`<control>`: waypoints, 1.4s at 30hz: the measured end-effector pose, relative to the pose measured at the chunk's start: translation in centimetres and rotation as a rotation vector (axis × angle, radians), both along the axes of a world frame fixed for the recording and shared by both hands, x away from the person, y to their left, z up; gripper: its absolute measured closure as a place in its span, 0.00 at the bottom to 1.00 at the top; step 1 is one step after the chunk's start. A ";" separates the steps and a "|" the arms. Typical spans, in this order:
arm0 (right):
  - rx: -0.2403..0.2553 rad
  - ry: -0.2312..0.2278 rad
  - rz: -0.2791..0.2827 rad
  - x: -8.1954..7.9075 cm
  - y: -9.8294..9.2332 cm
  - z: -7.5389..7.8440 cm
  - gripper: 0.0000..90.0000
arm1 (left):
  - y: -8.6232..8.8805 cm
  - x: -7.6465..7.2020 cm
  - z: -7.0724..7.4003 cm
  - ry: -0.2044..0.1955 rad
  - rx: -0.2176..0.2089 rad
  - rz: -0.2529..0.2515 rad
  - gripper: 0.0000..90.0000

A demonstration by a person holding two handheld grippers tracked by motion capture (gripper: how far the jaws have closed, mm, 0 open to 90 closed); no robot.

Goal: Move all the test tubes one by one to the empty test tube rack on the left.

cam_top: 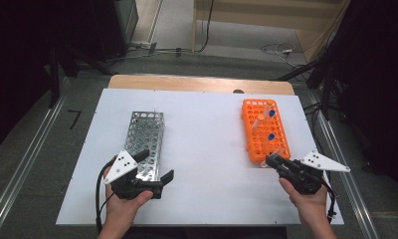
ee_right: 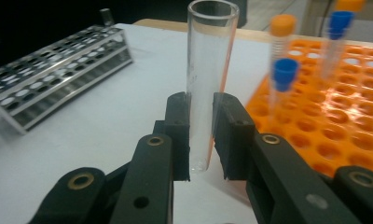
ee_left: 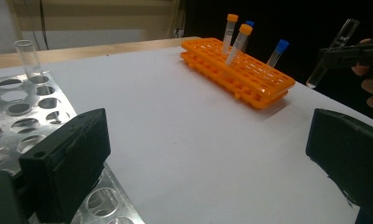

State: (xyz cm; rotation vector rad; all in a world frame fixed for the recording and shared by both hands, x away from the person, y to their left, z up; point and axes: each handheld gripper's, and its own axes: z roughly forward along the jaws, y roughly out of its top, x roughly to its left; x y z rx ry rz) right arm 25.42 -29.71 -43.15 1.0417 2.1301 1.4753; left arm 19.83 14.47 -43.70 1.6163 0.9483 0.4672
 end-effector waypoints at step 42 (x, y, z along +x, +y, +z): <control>-0.122 0.006 0.363 -3.8 13.8 -1.5 0.82 | -7.4 -0.3 0.7 -0.006 0.006 -0.326 0.71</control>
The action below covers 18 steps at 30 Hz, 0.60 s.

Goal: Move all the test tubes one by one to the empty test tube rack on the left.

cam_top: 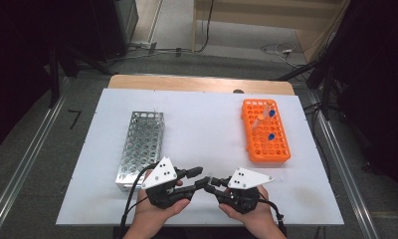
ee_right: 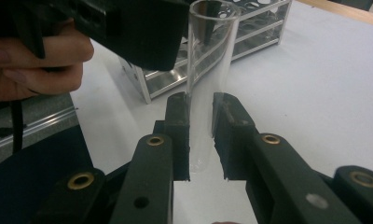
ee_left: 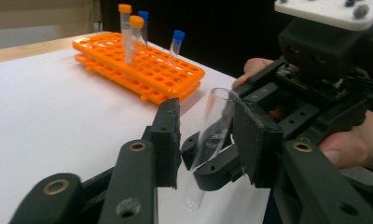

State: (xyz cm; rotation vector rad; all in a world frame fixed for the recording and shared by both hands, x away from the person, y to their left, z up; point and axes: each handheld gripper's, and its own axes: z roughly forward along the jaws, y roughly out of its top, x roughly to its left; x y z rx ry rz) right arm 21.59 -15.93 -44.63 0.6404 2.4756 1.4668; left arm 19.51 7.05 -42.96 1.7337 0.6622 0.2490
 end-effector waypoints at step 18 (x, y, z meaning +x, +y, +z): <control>-0.027 -0.003 0.031 -0.4 0.6 -0.2 0.82 | -0.9 0.0 -0.3 -0.005 0.025 -0.018 0.82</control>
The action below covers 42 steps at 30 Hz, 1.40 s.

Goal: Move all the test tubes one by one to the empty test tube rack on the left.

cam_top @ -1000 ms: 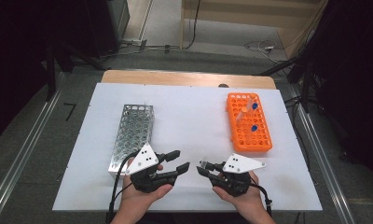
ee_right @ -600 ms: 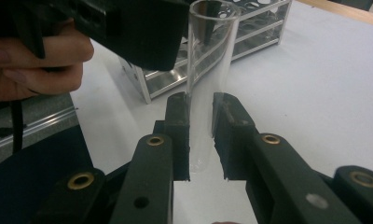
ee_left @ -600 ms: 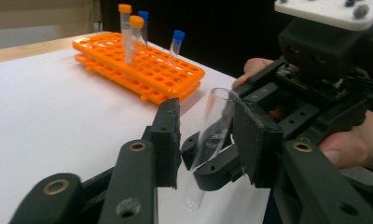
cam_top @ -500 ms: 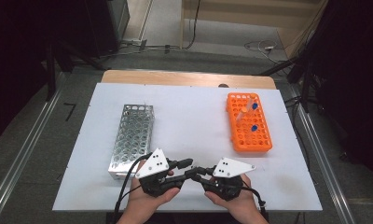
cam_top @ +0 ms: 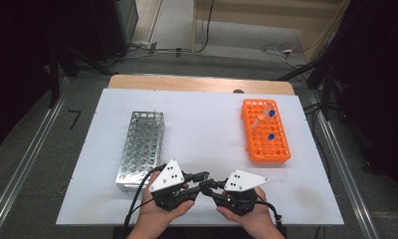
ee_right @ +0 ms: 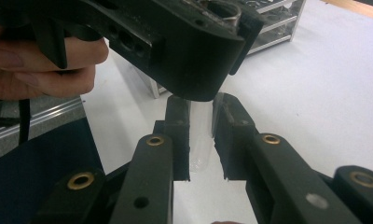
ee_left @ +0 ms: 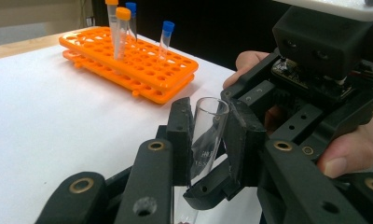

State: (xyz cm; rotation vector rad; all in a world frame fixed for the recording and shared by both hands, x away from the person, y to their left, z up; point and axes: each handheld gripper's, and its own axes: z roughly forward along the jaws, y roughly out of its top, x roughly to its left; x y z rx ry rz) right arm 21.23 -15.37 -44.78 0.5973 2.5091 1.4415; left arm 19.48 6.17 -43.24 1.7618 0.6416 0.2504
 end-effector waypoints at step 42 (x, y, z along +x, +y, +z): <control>0.071 0.033 -0.161 3.1 -10.0 0.0 0.00 | 5.7 1.6 1.9 -0.020 -0.015 0.155 0.85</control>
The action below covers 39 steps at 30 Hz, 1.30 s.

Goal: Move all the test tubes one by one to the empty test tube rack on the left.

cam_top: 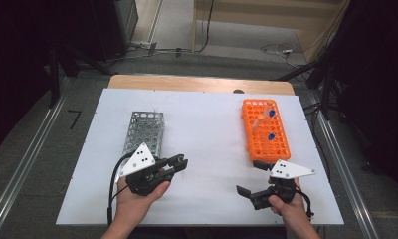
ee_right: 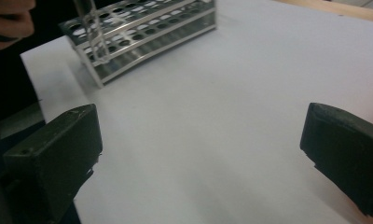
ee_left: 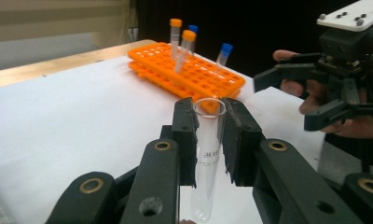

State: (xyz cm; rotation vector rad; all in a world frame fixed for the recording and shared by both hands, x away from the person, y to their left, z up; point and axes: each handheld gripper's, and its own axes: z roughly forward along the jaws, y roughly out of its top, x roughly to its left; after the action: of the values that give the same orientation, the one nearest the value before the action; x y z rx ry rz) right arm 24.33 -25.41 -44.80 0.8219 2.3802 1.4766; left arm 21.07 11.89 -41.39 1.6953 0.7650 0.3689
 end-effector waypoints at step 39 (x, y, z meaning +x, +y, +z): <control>0.012 0.019 -0.104 1.9 -4.1 -0.7 0.00 | 6.8 10.8 2.6 -0.020 -0.016 0.337 0.85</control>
State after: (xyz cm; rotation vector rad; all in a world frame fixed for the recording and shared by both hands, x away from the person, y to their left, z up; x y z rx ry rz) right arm 26.23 -29.52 -45.52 0.9516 2.3064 1.4506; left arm 31.83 18.72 -38.82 1.5450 1.0391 0.6097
